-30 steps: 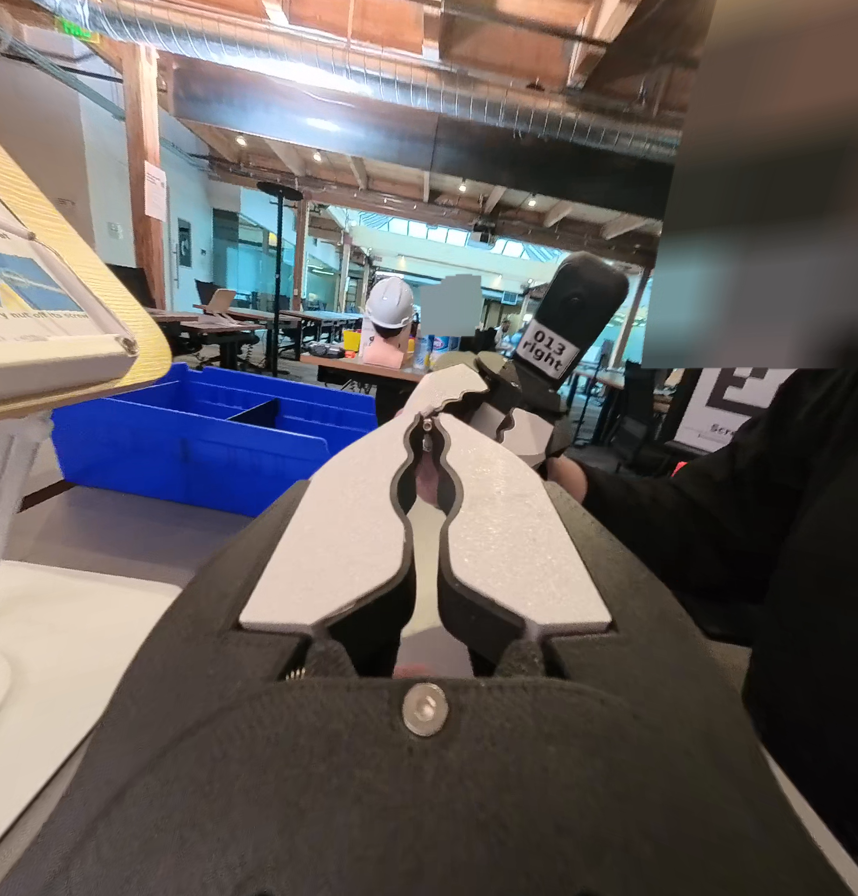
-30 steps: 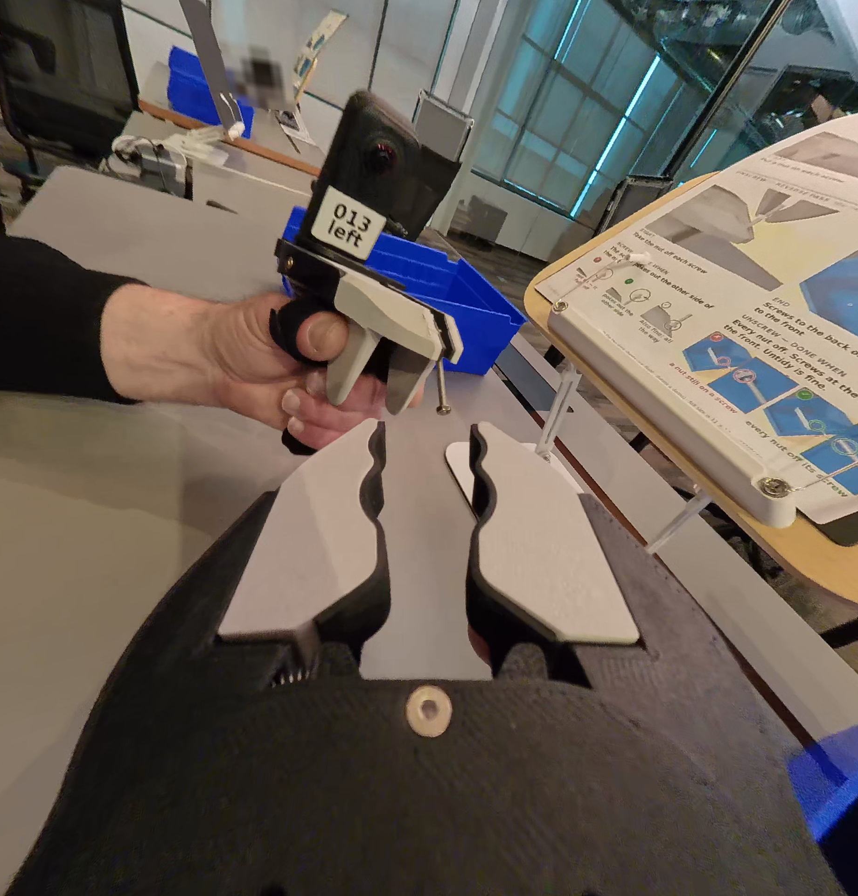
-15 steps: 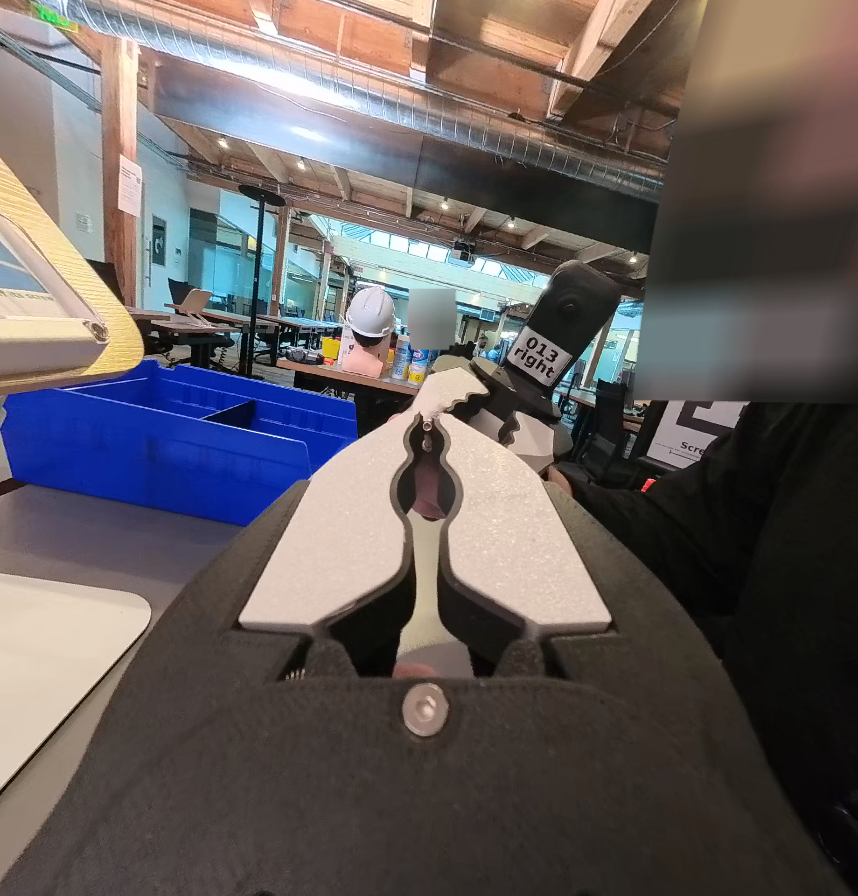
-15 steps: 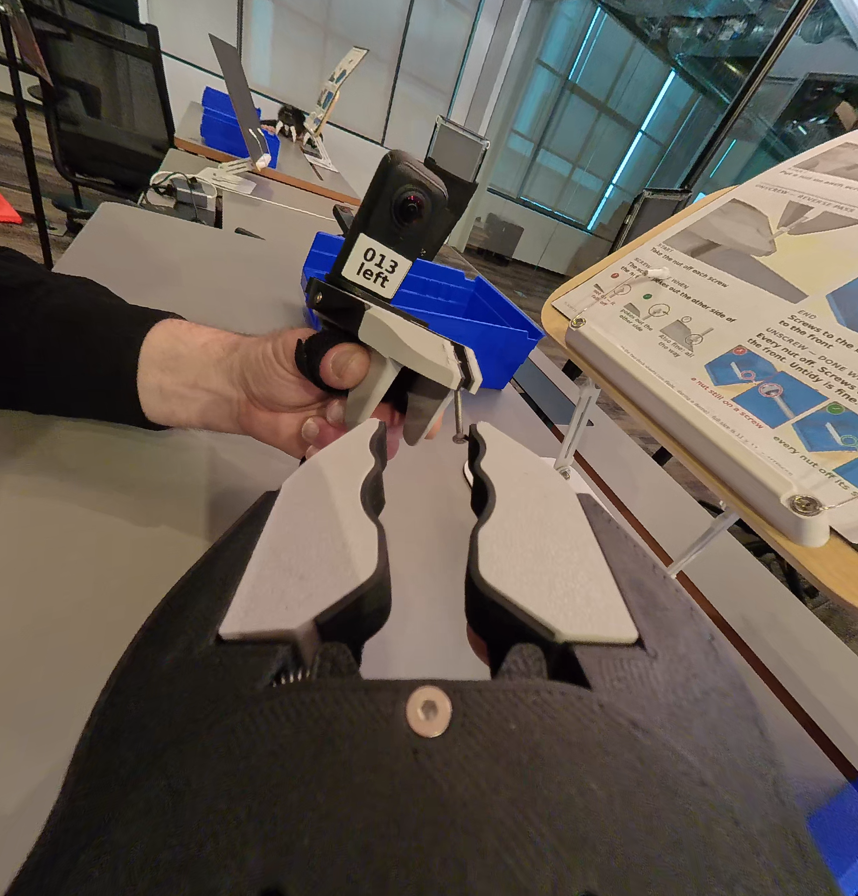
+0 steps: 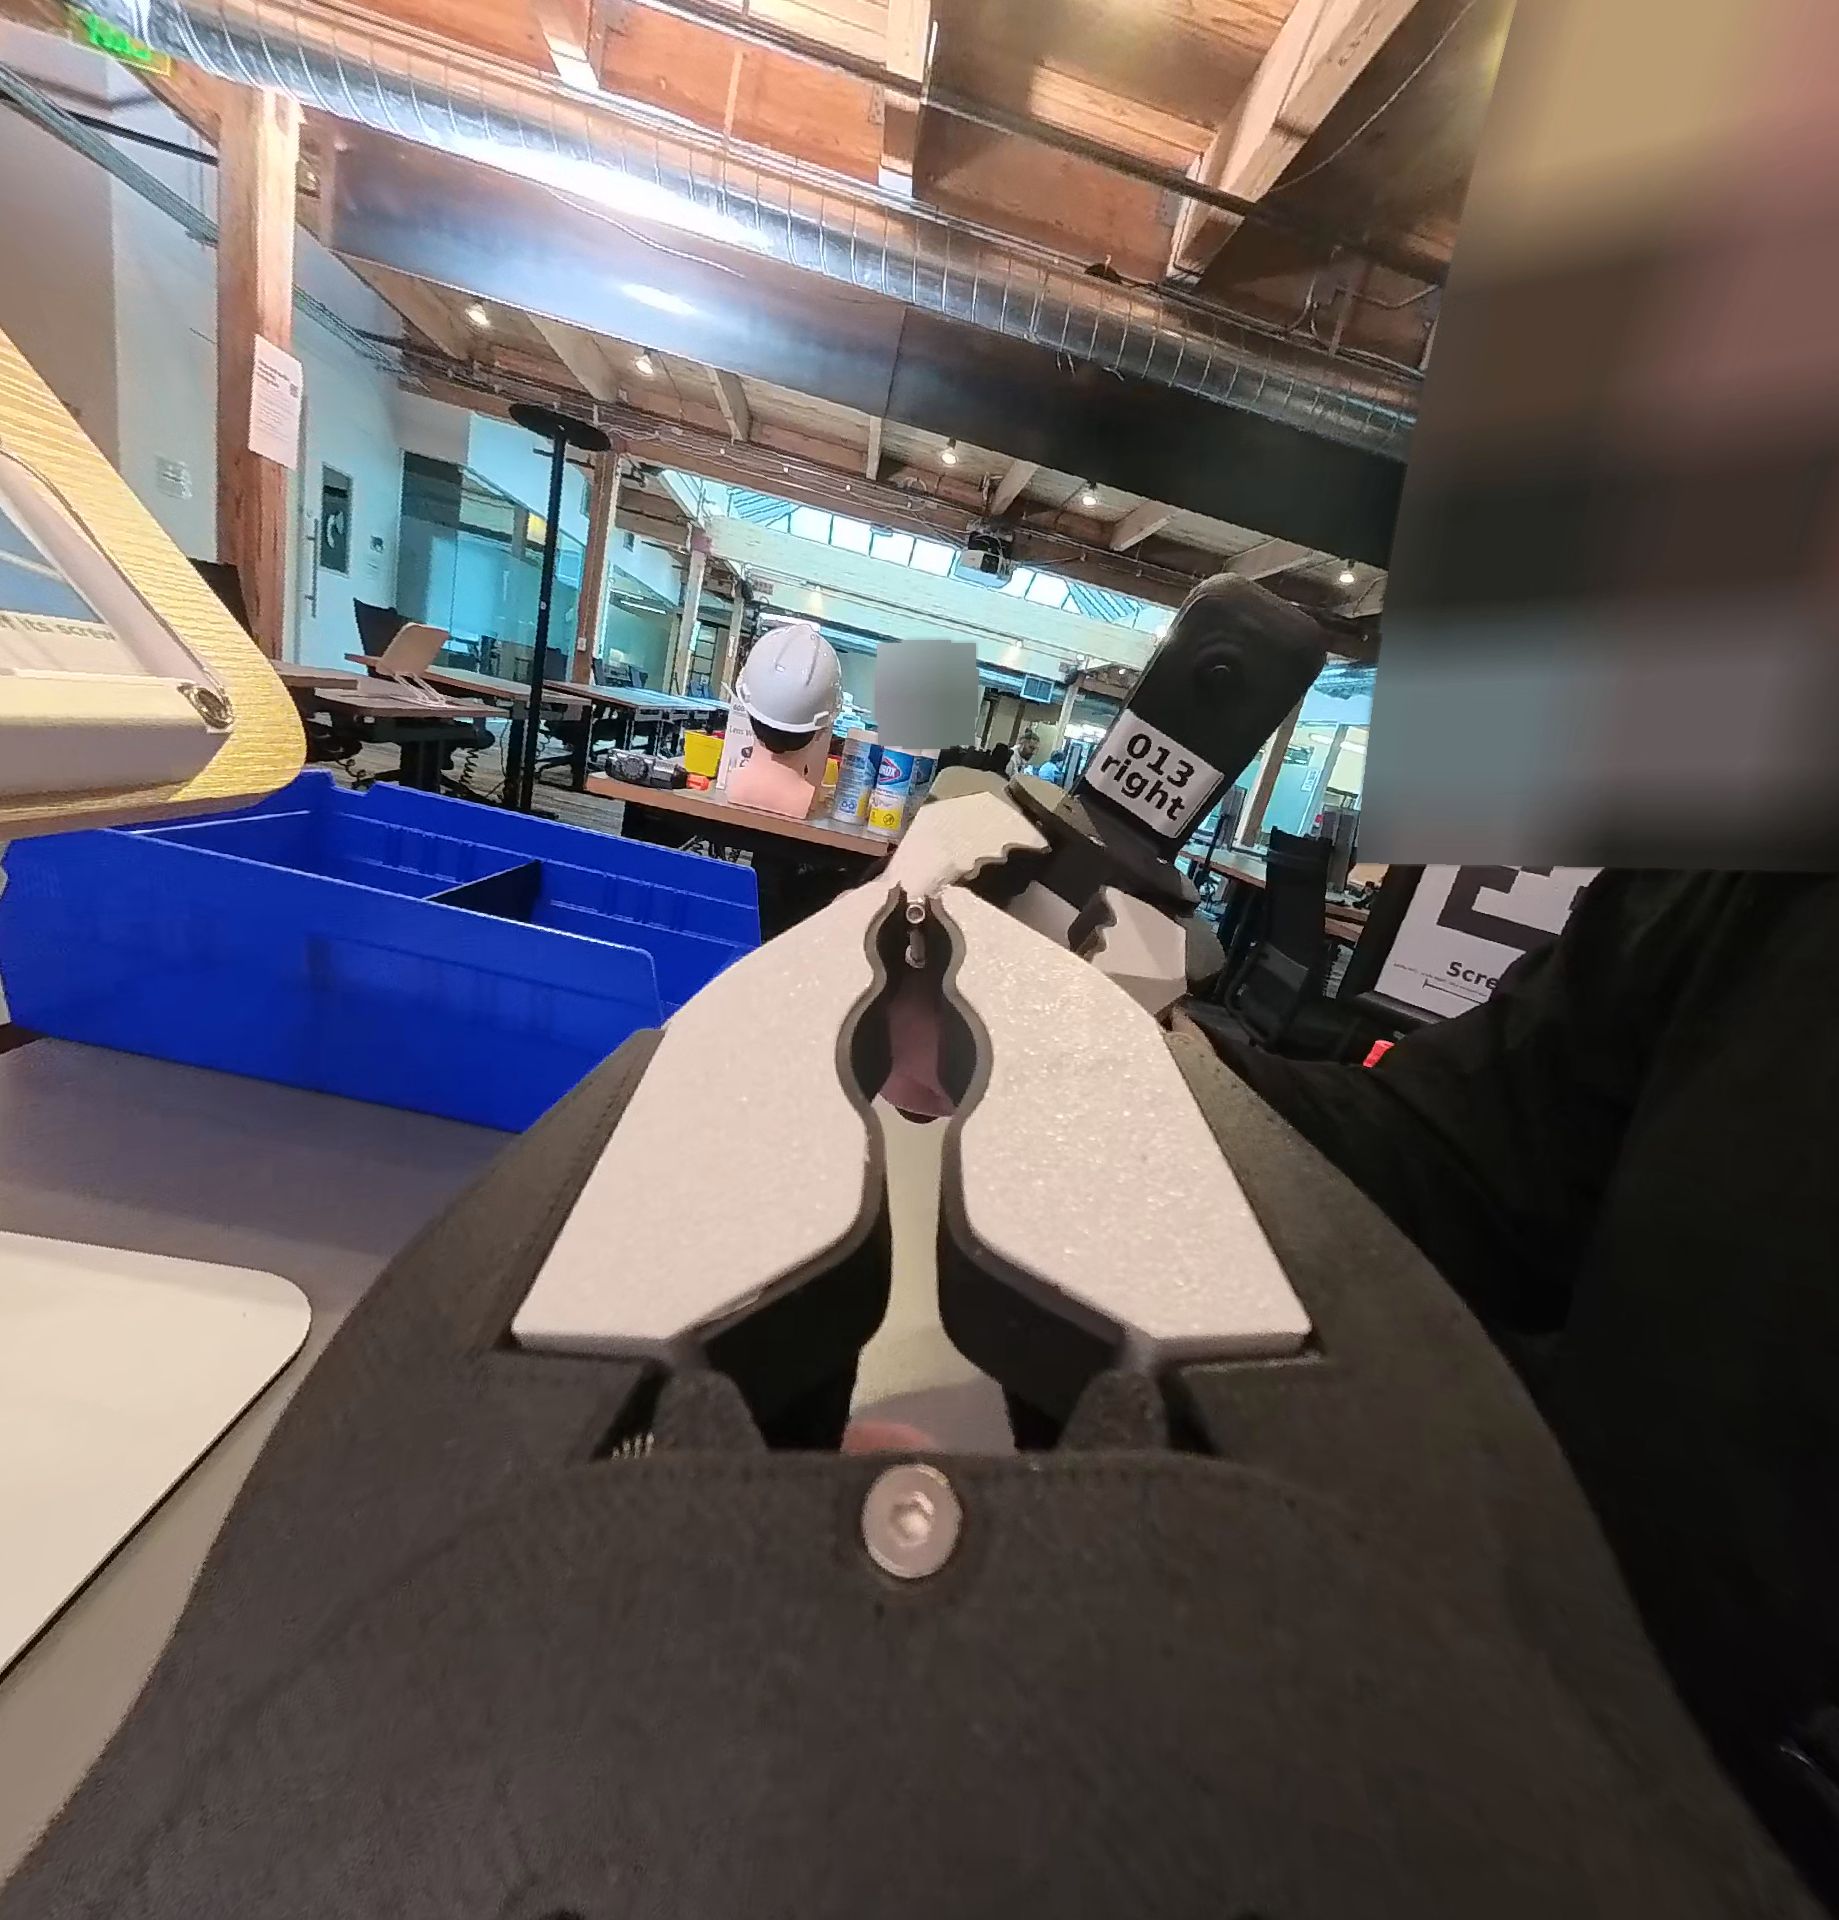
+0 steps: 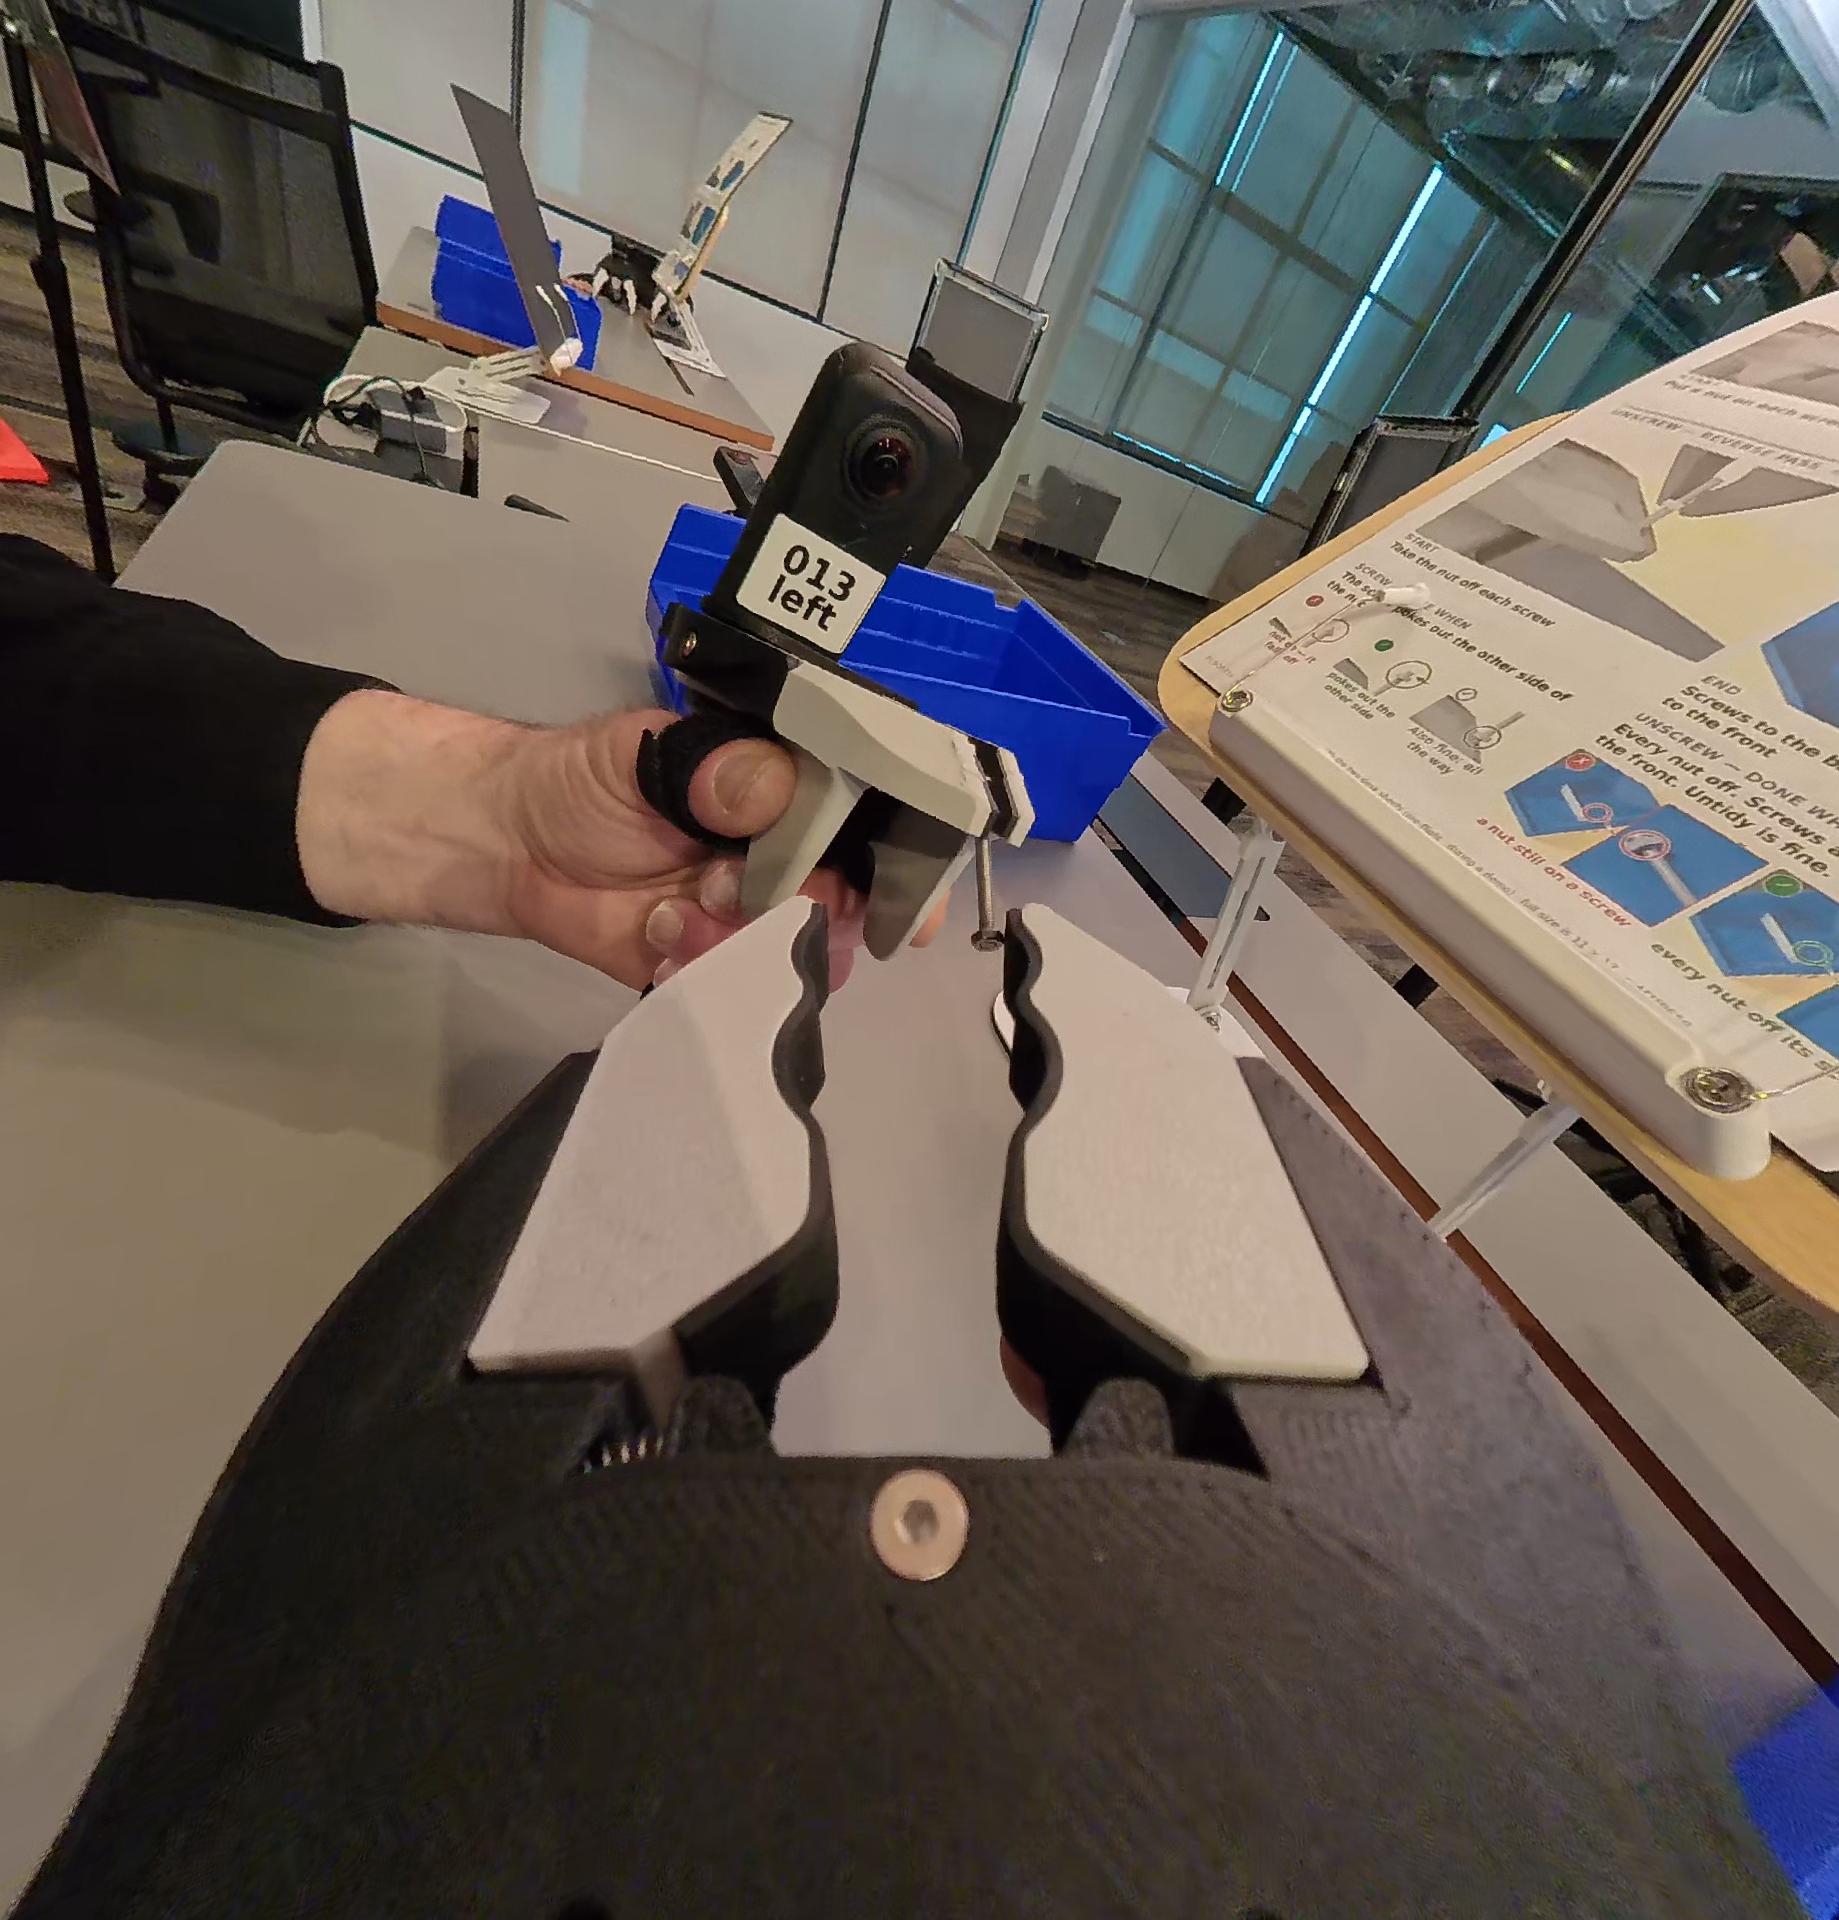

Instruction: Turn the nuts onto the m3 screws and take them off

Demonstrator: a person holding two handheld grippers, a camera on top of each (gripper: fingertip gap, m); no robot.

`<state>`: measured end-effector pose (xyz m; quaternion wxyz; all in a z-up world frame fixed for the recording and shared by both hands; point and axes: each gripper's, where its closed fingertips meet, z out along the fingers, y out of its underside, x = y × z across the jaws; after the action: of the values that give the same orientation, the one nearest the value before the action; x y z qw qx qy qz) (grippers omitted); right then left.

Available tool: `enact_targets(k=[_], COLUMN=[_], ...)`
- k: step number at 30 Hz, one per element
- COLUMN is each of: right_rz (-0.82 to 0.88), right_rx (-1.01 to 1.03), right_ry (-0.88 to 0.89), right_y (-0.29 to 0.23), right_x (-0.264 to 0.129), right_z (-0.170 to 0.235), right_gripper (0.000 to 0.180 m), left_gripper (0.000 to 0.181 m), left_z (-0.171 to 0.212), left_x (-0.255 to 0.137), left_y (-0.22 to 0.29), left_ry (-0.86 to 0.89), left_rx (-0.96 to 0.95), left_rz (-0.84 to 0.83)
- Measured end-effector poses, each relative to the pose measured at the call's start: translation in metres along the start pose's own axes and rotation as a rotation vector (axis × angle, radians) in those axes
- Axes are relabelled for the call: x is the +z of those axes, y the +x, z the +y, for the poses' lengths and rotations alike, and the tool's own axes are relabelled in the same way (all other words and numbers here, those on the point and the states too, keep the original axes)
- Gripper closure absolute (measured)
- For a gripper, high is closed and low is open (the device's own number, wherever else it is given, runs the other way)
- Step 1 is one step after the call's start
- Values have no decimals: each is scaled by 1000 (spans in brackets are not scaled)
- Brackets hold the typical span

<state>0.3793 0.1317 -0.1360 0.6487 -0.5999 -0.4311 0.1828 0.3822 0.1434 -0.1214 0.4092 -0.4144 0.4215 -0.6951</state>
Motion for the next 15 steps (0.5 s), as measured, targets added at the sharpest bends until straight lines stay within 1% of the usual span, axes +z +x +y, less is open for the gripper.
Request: enact_targets(k=[1, 8, 15], right_rz=[-1, 6, -1], right_rx=[-3, 11, 7], right_ry=[8, -13, 4], right_y=[0, 3, 1], right_x=[-1, 1, -1], right_z=[-1, 4, 0], right_gripper=[147, 148, 148], left_gripper=[178, 178, 178], left_z=[0, 0, 0], left_x=[0, 1, 1], left_y=[0, 0, 1], left_ry=[-1, 5, 6], left_rx=[1, -5, -6], left_rz=[-2, 1, 2])
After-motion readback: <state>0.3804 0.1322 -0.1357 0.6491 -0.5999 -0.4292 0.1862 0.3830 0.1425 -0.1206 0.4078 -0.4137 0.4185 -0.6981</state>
